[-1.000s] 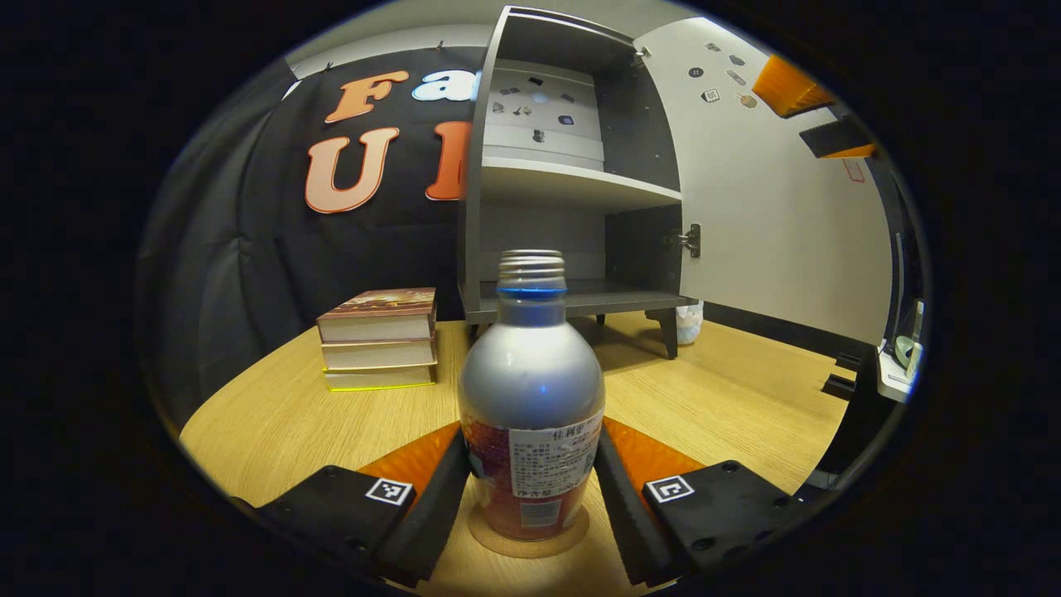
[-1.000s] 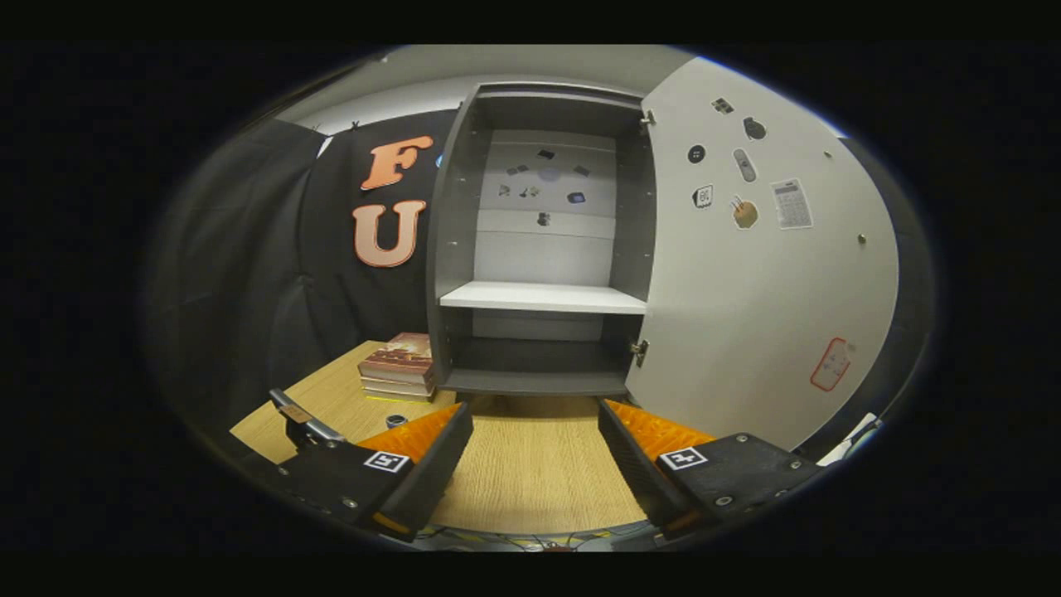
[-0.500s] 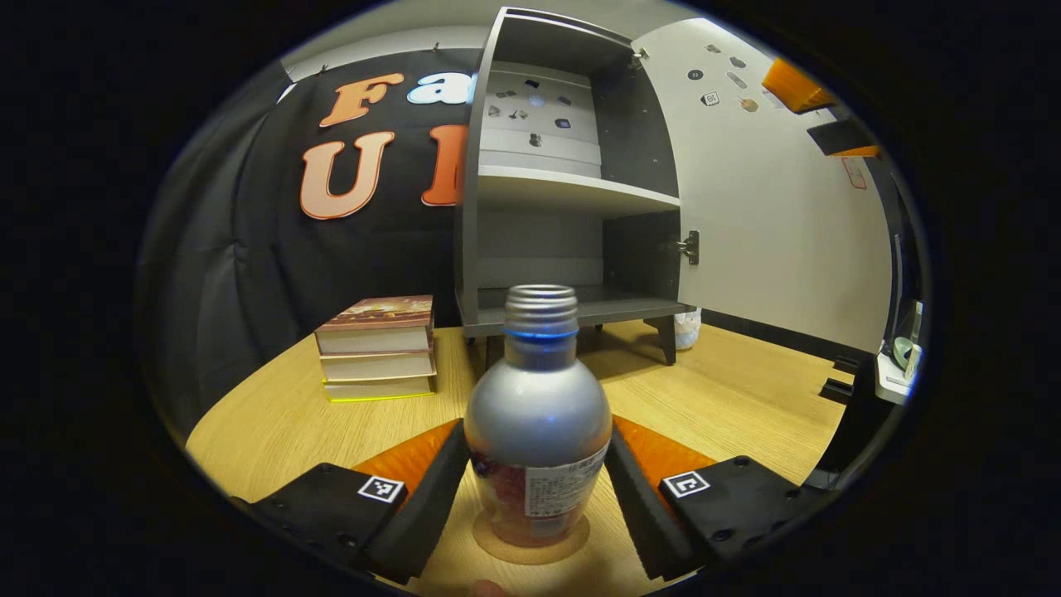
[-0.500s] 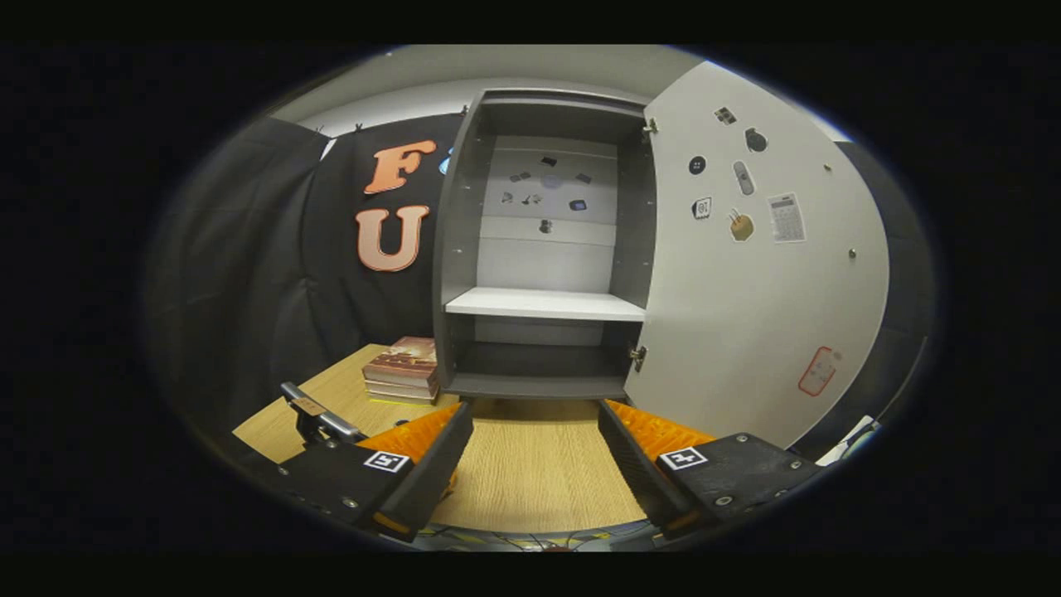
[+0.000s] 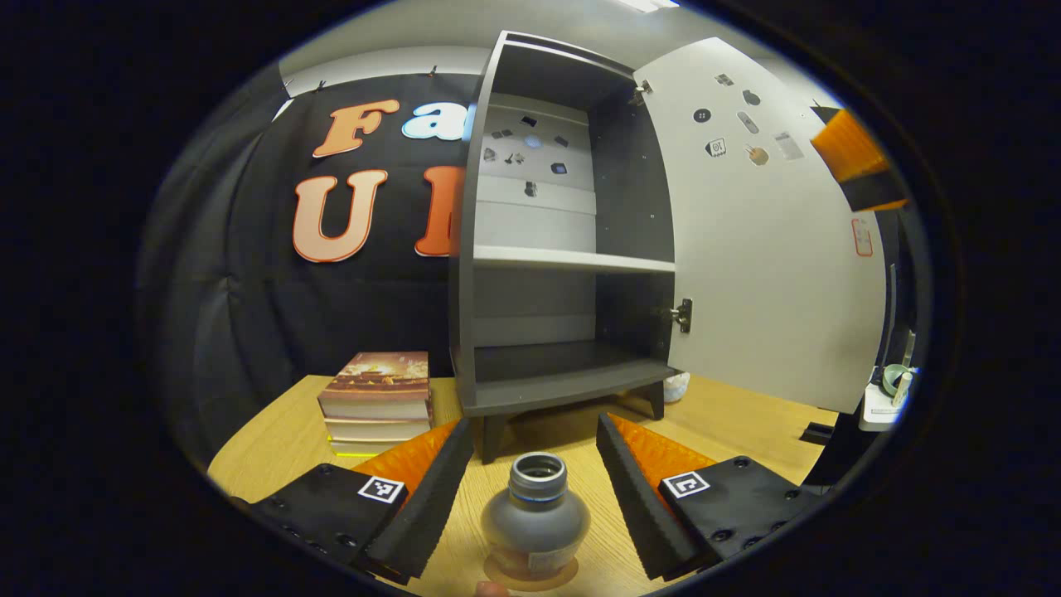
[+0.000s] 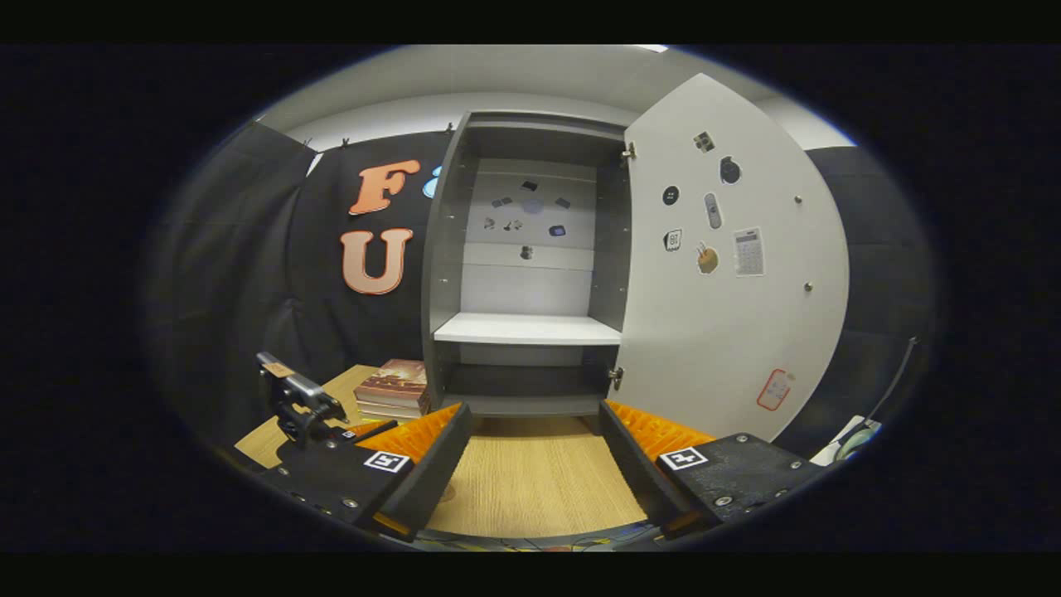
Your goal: Open the cabinet door with the right hand, grasp the bottle in the cabinet with the left hand and place it on the coaster, then close the cabinet door with the right hand.
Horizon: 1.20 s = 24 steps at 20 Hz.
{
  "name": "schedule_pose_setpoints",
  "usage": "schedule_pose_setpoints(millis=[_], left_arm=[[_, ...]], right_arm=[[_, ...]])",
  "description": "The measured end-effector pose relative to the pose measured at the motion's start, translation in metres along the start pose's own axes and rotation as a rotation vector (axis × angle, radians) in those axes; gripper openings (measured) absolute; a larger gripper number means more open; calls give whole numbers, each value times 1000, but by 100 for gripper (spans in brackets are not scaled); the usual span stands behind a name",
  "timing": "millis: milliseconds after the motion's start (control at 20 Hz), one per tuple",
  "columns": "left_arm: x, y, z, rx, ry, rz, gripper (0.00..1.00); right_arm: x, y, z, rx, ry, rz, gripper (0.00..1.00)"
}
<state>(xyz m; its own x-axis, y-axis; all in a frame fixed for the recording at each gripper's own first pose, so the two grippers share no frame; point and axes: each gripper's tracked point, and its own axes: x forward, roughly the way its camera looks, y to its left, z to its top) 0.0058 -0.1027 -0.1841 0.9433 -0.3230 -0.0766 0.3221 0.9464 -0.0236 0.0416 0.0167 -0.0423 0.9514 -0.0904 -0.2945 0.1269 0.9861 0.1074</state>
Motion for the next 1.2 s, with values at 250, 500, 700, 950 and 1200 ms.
schedule_pose_setpoints(millis=[250,500,700,950,1200], left_arm=[[-2,4,61,-9,-37,3,97],[-9,3,105,11,-32,34,97],[-17,-12,133,35,-34,40,97],[-30,-39,166,30,-69,32,96],[-37,-59,181,10,-92,52,95]], right_arm=[[-1,-10,14,0,-50,-33,94],[0,-22,27,-12,-94,-21,94],[-1,-37,38,5,-121,-43,94],[-8,-64,40,27,-139,-97,94],[-22,-106,45,55,-144,-194,94]])
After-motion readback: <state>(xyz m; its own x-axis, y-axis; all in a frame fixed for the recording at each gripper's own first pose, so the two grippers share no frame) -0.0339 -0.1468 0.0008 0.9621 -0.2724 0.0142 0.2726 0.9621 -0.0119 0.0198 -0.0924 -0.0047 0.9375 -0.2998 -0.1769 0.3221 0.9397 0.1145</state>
